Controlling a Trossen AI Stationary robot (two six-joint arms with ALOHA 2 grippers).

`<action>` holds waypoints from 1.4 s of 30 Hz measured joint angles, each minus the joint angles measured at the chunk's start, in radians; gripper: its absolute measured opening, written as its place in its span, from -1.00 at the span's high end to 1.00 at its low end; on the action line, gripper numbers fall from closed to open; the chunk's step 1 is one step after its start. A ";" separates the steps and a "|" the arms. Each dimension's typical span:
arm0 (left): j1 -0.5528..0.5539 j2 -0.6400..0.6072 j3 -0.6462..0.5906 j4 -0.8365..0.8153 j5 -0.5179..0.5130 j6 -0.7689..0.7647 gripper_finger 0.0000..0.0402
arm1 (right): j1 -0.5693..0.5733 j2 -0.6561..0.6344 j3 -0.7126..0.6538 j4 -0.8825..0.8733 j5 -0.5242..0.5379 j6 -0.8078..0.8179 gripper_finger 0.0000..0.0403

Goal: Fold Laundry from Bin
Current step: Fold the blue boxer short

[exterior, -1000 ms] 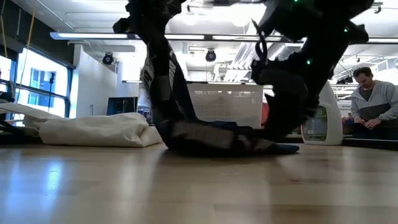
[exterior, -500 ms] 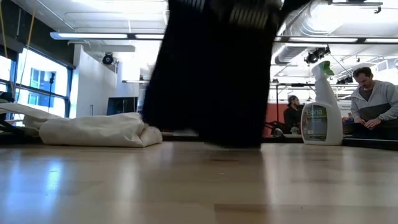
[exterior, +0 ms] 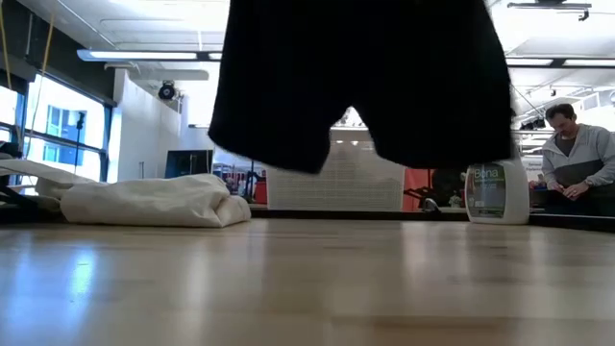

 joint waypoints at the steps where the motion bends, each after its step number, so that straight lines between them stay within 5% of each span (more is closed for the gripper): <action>1: 0.012 0.012 0.000 -0.030 -0.024 -0.008 1.00 | -0.011 0.004 -0.006 -0.021 0.050 0.002 1.00; 5: 0.069 0.059 0.000 -0.111 -0.109 -0.001 1.00 | -0.071 0.011 -0.057 -0.087 0.214 0.039 1.00; 11: 0.173 0.167 0.000 -0.099 -0.236 0.203 1.00 | -0.193 0.010 -0.178 -0.107 0.403 -0.024 1.00; 18: 0.189 0.241 0.000 -0.099 -0.432 0.340 1.00 | -0.219 -0.006 -0.289 -0.109 0.421 -0.014 1.00; 22: 0.112 0.296 -0.015 -0.113 -0.463 0.312 1.00 | -0.147 -0.017 -0.452 -0.090 0.326 0.092 1.00; 32: -0.148 0.442 -0.305 -0.053 -0.302 0.114 1.00 | 0.125 -0.014 -0.926 0.569 0.030 0.248 1.00; 36: -0.223 0.451 -0.463 0.136 -0.257 0.105 1.00 | 0.188 -0.014 -1.073 0.782 0.004 0.332 1.00; 42: -0.256 0.450 -0.600 0.347 -0.037 0.148 0.95 | 0.237 -0.014 -1.224 0.947 -0.075 0.439 1.00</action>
